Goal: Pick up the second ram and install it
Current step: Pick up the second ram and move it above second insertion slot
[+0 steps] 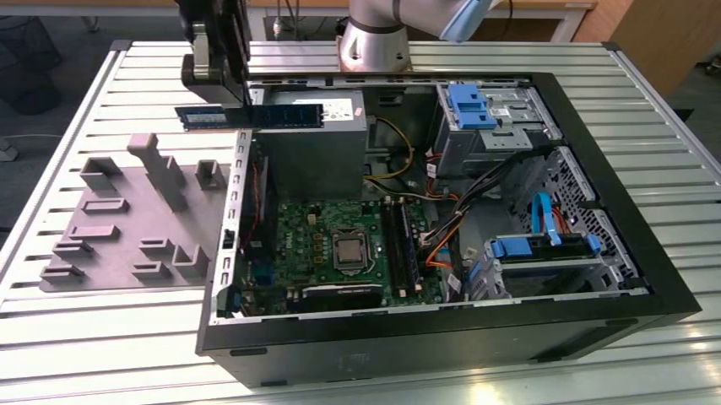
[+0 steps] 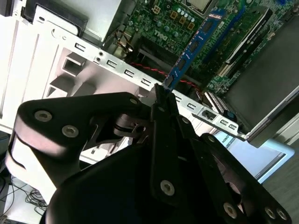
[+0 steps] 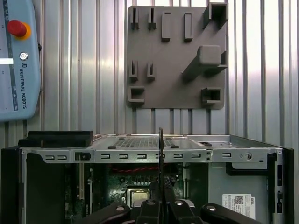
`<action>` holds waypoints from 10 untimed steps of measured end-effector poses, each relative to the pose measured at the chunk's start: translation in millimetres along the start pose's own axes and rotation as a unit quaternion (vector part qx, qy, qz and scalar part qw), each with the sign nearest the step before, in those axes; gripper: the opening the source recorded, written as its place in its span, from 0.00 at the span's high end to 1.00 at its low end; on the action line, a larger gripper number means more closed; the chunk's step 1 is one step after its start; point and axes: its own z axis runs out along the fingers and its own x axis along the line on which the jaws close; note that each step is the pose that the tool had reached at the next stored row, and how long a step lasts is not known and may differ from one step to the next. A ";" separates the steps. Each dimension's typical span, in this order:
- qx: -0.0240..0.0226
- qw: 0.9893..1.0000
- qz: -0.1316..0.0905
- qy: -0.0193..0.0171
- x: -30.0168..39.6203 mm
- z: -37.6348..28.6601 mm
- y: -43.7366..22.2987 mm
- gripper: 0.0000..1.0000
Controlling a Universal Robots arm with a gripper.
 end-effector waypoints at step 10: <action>0.000 1.000 0.000 0.000 -0.3 -0.1 -15.7 0.86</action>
